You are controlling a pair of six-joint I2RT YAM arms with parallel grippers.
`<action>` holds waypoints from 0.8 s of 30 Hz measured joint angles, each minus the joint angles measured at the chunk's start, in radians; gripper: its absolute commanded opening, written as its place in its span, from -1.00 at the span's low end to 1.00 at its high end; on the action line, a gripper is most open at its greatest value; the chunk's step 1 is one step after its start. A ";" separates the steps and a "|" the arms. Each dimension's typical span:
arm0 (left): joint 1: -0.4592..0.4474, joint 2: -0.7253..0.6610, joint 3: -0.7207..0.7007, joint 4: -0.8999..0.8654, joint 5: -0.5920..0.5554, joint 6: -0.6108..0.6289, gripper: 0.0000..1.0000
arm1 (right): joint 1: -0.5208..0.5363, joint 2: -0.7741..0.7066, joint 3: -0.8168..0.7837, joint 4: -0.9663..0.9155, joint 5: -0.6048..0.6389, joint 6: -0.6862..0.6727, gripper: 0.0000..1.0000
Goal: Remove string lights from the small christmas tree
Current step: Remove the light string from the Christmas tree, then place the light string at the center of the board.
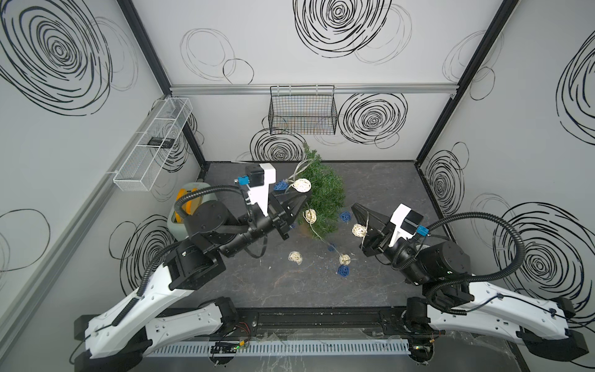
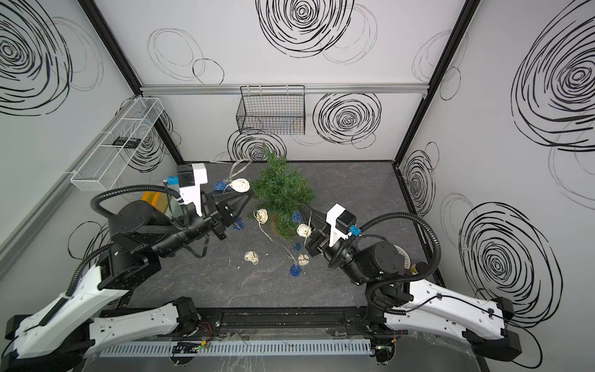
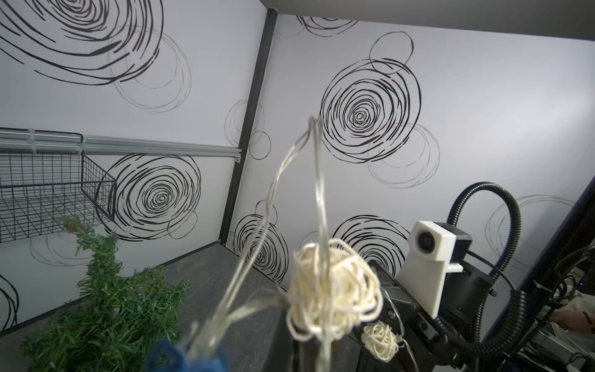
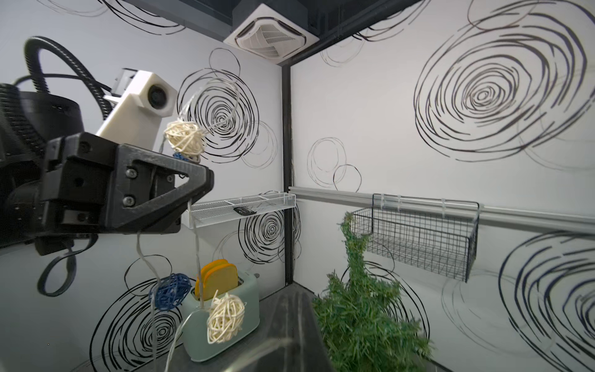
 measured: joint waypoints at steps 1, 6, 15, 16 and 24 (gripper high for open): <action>-0.019 0.000 -0.014 0.000 -0.021 0.010 -1.00 | 0.000 -0.017 -0.024 -0.020 0.020 0.020 -1.00; -0.053 -0.003 -0.088 0.006 -0.089 0.025 -1.00 | 0.000 -0.066 -0.098 -0.146 0.198 0.124 -1.00; -0.082 0.006 -0.211 0.034 -0.129 0.019 -1.00 | -0.114 -0.175 -0.214 -0.341 0.436 0.307 -1.00; -0.082 0.013 -0.220 0.039 -0.129 0.015 -1.00 | -0.168 -0.174 -0.222 -0.352 0.436 0.322 -1.00; -0.113 0.086 -0.260 0.083 -0.128 -0.008 -1.00 | -0.770 -0.105 -0.241 -0.377 0.245 0.449 -1.00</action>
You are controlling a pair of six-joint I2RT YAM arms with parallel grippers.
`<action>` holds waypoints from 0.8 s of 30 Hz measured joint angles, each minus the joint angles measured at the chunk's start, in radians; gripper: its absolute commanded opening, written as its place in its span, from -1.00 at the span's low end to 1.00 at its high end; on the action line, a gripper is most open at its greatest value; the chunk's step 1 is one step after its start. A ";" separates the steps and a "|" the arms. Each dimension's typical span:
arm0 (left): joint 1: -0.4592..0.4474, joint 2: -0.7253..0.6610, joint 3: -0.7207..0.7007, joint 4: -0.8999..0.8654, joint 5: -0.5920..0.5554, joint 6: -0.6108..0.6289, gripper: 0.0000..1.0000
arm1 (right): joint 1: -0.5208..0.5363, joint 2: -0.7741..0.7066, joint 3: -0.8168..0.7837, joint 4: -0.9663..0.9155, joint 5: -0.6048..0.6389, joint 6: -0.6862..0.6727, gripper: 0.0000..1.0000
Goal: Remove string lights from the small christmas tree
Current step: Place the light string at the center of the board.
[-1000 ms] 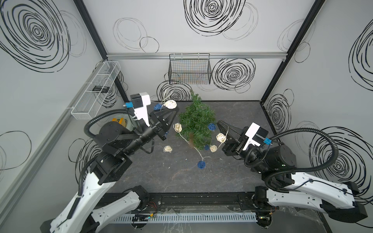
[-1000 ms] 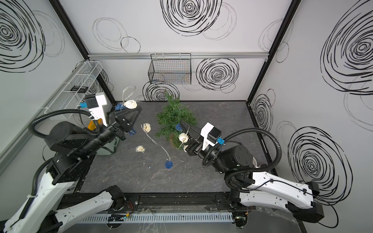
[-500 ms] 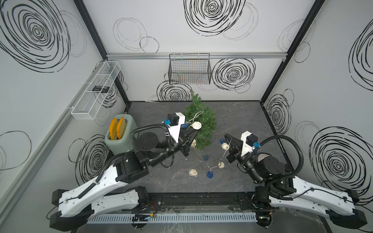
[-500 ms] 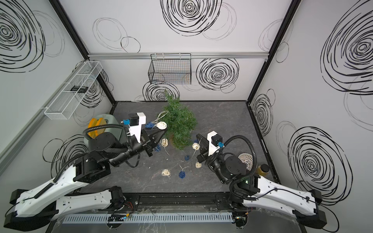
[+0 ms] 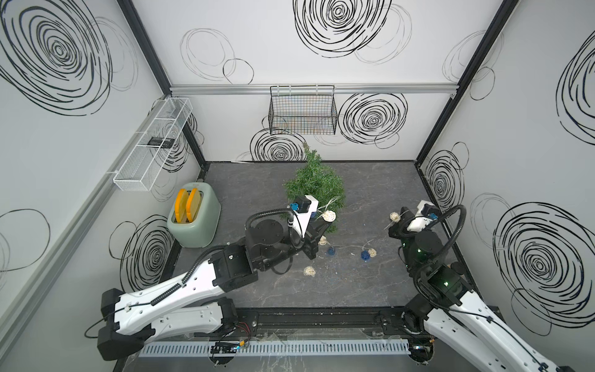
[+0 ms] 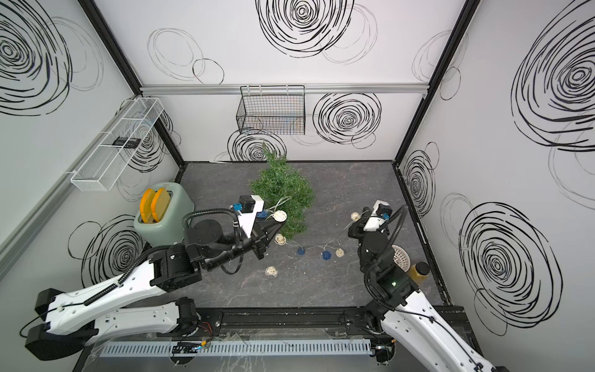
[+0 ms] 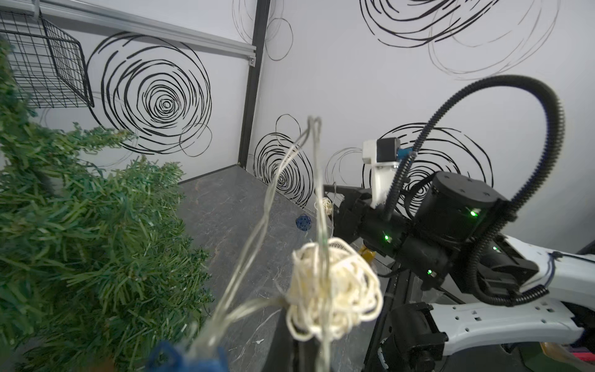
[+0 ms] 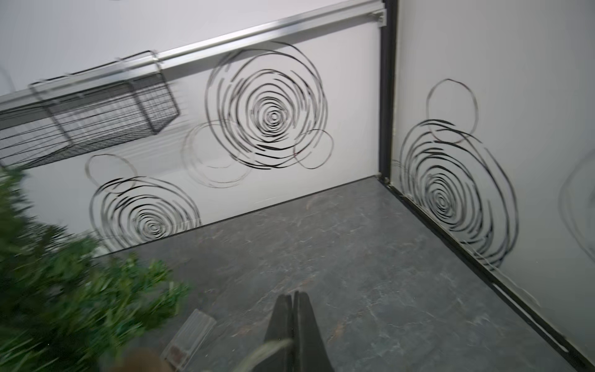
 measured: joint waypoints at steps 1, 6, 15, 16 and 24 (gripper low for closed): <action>-0.005 0.007 0.000 0.002 0.000 -0.002 -1.00 | -0.067 0.021 0.003 0.001 -0.033 0.014 -1.00; -0.020 0.018 0.000 0.010 0.000 -0.002 -1.00 | -0.329 0.135 0.028 0.014 -0.166 0.071 -1.00; -0.022 0.028 0.000 0.011 0.001 -0.002 -1.00 | -0.476 0.248 0.188 0.075 -0.211 0.076 -1.00; -0.022 0.033 0.000 0.011 0.003 -0.002 -1.00 | -0.484 0.264 0.215 0.087 -0.209 0.068 -1.00; -0.022 0.093 0.000 0.023 0.027 -0.002 -1.00 | -0.531 0.373 0.357 0.102 -0.270 0.041 -1.00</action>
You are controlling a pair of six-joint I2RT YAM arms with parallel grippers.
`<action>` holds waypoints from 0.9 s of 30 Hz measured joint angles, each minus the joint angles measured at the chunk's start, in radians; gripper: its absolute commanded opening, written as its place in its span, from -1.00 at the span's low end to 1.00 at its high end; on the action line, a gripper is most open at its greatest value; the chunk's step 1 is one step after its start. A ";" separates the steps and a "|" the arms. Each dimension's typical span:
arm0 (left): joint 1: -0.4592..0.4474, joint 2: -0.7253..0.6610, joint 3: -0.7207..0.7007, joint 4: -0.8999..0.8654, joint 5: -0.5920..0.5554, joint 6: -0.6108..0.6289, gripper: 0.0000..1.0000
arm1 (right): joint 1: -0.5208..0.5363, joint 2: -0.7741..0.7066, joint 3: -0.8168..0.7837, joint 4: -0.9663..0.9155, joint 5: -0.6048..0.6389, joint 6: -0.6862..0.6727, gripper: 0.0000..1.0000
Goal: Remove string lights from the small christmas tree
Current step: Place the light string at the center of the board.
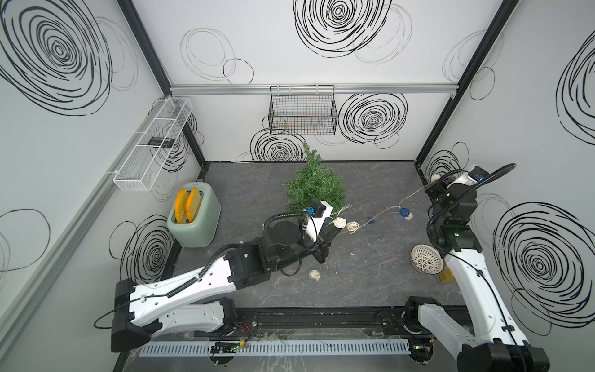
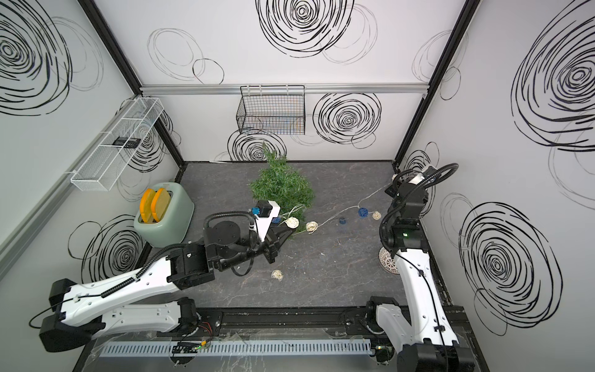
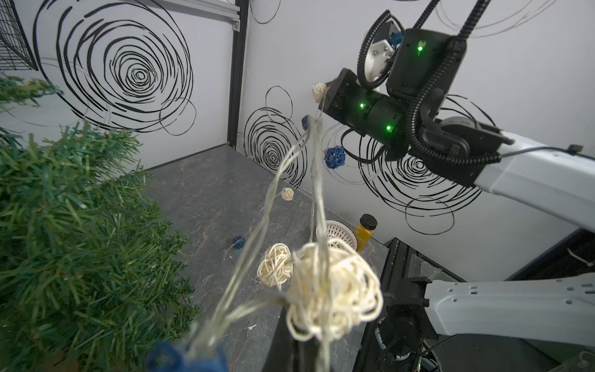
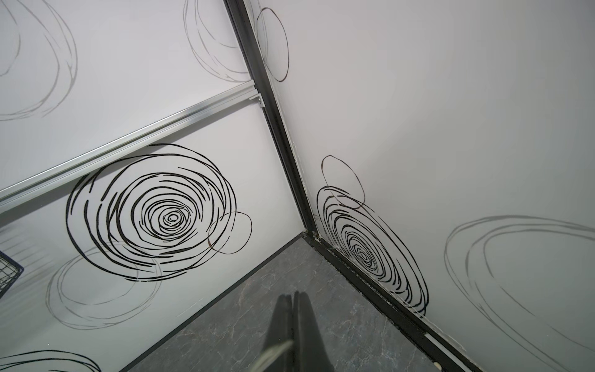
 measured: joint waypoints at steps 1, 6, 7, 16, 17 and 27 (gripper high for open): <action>0.000 0.012 0.000 0.007 0.005 0.000 -1.00 | 0.008 0.002 -0.006 -0.002 -0.023 0.005 -1.00; 0.000 0.076 0.000 0.028 0.028 0.000 -1.00 | 0.109 0.029 -0.075 -0.014 -0.123 0.016 -1.00; 0.000 0.090 0.000 0.033 0.033 0.000 -1.00 | 0.128 0.047 -0.082 -0.027 -0.153 0.017 -1.00; 0.016 0.162 0.011 0.045 0.063 -0.001 -1.00 | 0.197 0.185 -0.163 -0.100 -0.435 0.066 -0.85; 0.019 0.170 0.016 0.046 0.064 -0.002 -1.00 | 0.201 0.198 -0.172 -0.103 -0.459 0.069 -0.76; 0.029 0.288 0.087 0.054 0.077 -0.003 -1.00 | 0.195 0.323 -0.151 -0.214 -0.565 0.102 0.56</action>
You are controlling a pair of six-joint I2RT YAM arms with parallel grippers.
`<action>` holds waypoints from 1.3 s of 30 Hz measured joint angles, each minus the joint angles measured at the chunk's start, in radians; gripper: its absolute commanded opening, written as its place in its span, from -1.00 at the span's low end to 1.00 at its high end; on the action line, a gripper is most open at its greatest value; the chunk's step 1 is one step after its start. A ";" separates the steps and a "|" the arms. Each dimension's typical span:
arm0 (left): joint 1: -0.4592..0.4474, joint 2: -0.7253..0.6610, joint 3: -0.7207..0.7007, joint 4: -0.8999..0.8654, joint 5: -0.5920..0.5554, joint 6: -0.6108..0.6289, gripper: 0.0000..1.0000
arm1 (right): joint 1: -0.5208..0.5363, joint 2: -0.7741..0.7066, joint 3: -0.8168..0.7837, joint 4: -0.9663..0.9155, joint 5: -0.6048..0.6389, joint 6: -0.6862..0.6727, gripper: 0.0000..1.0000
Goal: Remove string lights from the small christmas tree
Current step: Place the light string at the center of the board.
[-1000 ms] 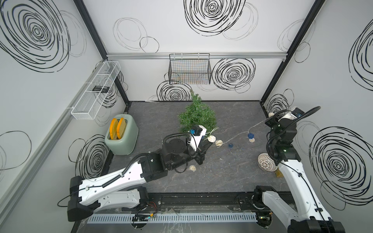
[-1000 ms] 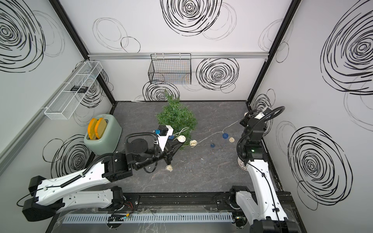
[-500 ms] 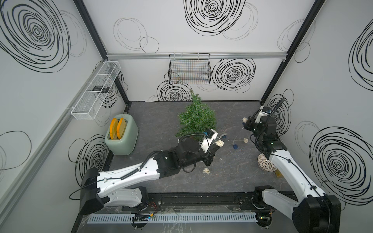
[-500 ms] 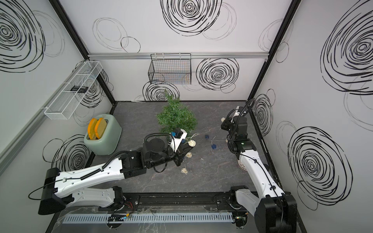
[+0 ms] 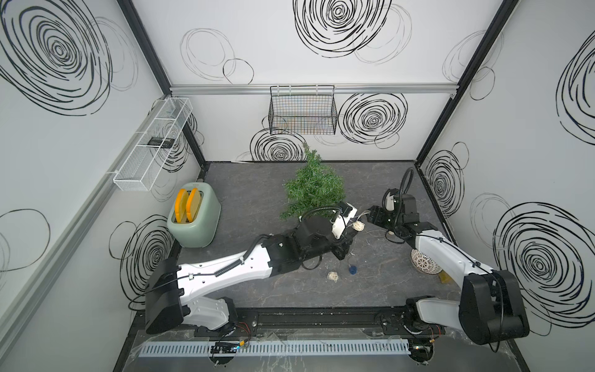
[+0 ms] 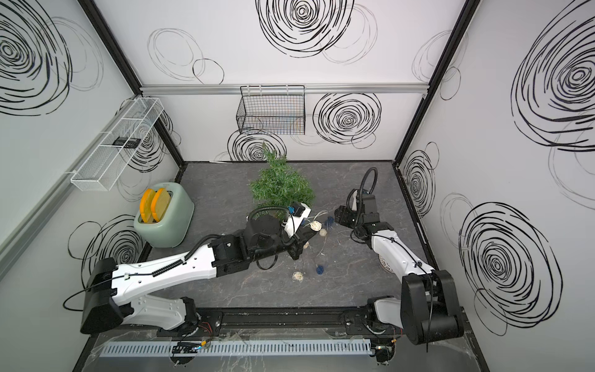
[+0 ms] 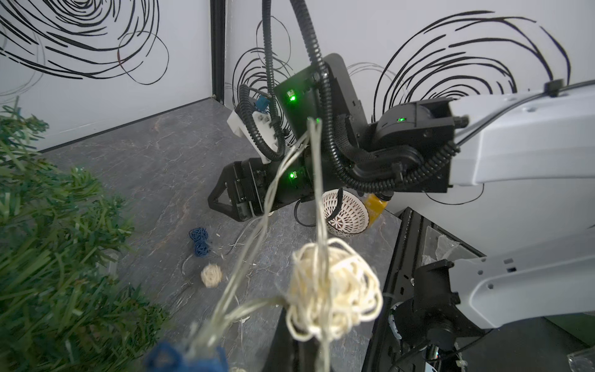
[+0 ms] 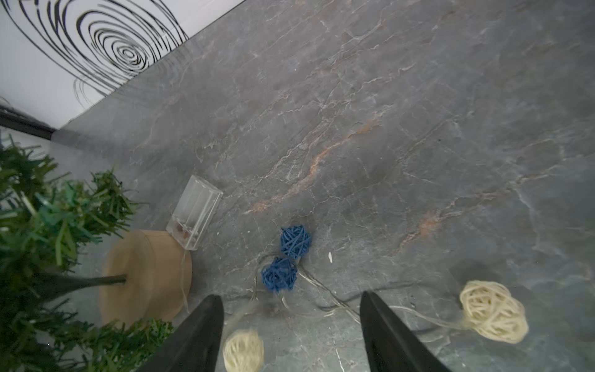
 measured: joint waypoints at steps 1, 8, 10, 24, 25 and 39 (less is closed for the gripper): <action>0.000 0.012 0.007 0.003 0.001 0.000 -1.00 | -0.010 -0.007 0.006 -0.001 0.001 0.005 0.65; 0.000 0.132 0.083 0.010 0.011 0.000 -1.00 | -0.134 -0.234 -0.002 0.012 0.076 0.053 0.66; -0.001 0.190 0.129 -0.002 0.014 0.000 -1.00 | -0.160 -0.339 -0.020 0.036 0.121 0.070 0.66; 0.021 0.452 0.404 -0.249 0.043 0.001 0.93 | -0.165 -0.503 -0.145 0.101 0.249 0.158 0.67; 0.021 0.453 0.411 -0.261 0.043 0.001 0.93 | -0.165 -0.503 -0.145 0.101 0.251 0.160 0.68; -0.141 -0.031 0.197 -0.161 -0.057 0.050 0.93 | -0.166 -0.510 -0.156 0.159 0.238 0.166 0.95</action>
